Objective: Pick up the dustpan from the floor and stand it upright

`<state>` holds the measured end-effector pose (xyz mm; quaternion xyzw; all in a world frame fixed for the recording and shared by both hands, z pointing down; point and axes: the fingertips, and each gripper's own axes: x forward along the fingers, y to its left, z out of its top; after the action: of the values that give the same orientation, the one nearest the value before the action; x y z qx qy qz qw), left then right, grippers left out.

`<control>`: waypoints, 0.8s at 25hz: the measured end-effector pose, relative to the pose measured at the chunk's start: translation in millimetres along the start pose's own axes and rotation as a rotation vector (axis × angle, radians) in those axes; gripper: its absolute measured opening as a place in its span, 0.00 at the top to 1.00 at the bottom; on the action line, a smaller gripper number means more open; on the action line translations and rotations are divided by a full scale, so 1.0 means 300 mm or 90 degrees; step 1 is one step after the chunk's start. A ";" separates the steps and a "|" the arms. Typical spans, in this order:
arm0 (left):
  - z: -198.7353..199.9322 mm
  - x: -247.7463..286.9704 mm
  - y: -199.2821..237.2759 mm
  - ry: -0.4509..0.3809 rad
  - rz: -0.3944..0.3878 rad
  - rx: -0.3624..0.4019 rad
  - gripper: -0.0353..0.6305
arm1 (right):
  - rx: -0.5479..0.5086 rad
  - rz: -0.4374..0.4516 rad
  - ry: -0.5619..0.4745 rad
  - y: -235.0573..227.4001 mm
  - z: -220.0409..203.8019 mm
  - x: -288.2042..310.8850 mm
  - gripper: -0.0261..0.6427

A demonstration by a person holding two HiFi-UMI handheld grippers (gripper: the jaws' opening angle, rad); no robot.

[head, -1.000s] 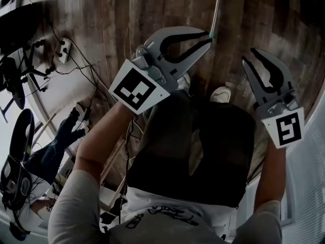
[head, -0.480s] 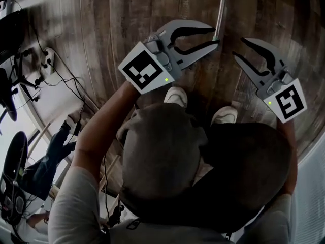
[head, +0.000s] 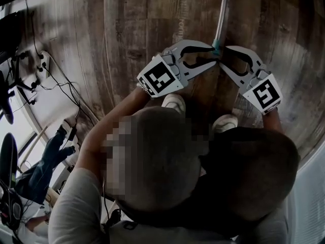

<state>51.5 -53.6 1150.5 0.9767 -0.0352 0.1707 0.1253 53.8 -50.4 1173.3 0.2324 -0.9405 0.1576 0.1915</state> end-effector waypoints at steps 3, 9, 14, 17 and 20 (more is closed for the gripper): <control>-0.046 0.018 0.010 0.018 0.013 0.003 0.80 | 0.008 -0.016 -0.012 -0.017 -0.019 0.013 0.77; -0.099 0.036 0.040 0.029 0.022 -0.011 0.81 | 0.006 -0.011 0.004 -0.023 -0.065 0.049 0.77; -0.108 0.045 0.024 0.032 0.002 -0.021 0.87 | 0.030 -0.015 -0.015 -0.009 -0.085 0.062 0.87; -0.109 0.046 0.025 0.033 0.001 -0.018 0.87 | 0.045 -0.018 -0.029 -0.010 -0.084 0.062 0.87; -0.081 0.043 0.030 0.025 0.001 -0.019 0.87 | 0.043 -0.012 -0.029 -0.014 -0.057 0.050 0.87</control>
<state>54.8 -56.3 1179.2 0.9711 -0.0357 0.1897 0.1401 48.6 -53.1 1195.6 0.2512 -0.9365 0.1823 0.1633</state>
